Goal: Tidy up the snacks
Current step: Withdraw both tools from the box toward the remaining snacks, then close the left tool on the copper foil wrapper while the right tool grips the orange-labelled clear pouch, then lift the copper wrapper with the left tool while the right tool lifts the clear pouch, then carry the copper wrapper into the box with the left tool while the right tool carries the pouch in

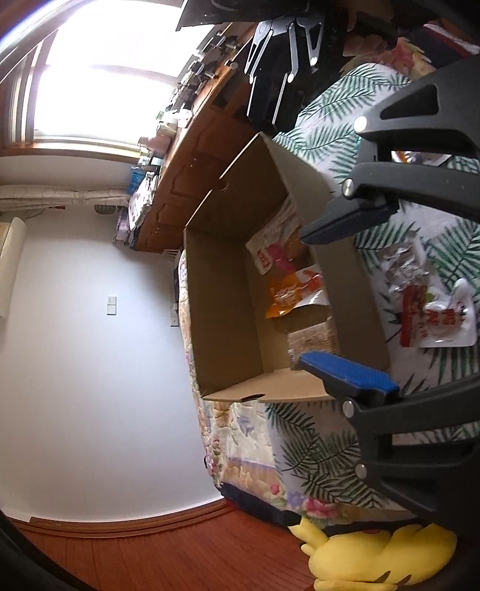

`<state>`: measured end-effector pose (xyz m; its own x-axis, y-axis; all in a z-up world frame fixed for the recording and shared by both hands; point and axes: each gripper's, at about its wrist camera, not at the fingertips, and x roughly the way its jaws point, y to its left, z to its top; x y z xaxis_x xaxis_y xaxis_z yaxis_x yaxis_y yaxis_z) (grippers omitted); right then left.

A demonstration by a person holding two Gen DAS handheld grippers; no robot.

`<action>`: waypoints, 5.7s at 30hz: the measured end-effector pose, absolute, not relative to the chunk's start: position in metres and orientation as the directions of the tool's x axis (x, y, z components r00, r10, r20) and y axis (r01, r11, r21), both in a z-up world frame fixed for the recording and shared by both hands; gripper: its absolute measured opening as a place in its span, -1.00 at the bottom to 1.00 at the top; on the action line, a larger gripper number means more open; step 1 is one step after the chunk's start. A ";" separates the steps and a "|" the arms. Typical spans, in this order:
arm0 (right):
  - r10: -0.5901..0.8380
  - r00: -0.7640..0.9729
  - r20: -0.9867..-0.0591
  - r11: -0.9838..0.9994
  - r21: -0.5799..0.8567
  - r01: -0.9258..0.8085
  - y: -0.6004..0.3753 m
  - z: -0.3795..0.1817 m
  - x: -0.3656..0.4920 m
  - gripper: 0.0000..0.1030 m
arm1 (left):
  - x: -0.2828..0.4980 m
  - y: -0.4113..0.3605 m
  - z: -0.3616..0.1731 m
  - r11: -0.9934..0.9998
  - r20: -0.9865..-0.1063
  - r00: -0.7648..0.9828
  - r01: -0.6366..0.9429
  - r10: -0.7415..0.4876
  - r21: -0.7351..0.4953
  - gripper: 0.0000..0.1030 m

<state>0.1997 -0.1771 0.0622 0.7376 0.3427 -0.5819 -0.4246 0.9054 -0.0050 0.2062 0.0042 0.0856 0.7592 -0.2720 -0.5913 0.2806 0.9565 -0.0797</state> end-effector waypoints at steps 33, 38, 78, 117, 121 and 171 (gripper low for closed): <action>0.344 0.605 -0.718 0.893 0.052 -0.447 -0.182 -0.055 0.122 0.12 | 0.119 0.029 -0.012 0.958 -0.703 0.671 0.283 -0.235 -0.050 0.18; 0.337 0.591 -0.733 0.897 0.059 -0.439 -0.181 -0.068 0.121 0.13 | 0.113 0.038 -0.024 0.963 -0.718 0.659 0.262 -0.223 -0.058 0.18; 0.276 0.650 -0.708 0.916 -0.012 -0.401 -0.171 -0.083 0.112 0.32 | 0.084 0.060 -0.054 0.970 -0.745 0.628 0.214 -0.225 -0.112 -0.35; 0.406 0.637 -0.655 0.886 0.114 -0.449 -0.178 -0.054 0.094 -0.57 | 0.076 0.013 -0.017 0.936 -0.666 0.669 0.324 -0.328 -0.135 -0.47; 0.421 0.643 -0.640 0.883 0.126 -0.452 -0.181 -0.045 0.092 -0.57 | 0.077 0.009 -0.013 0.934 -0.661 0.673 0.333 -0.333 -0.131 -0.47; 0.376 0.756 -0.536 0.903 0.027 -0.429 -0.182 0.062 0.169 -0.56 | 0.181 -0.033 0.092 0.934 -0.553 0.771 0.357 -0.316 -0.036 -0.46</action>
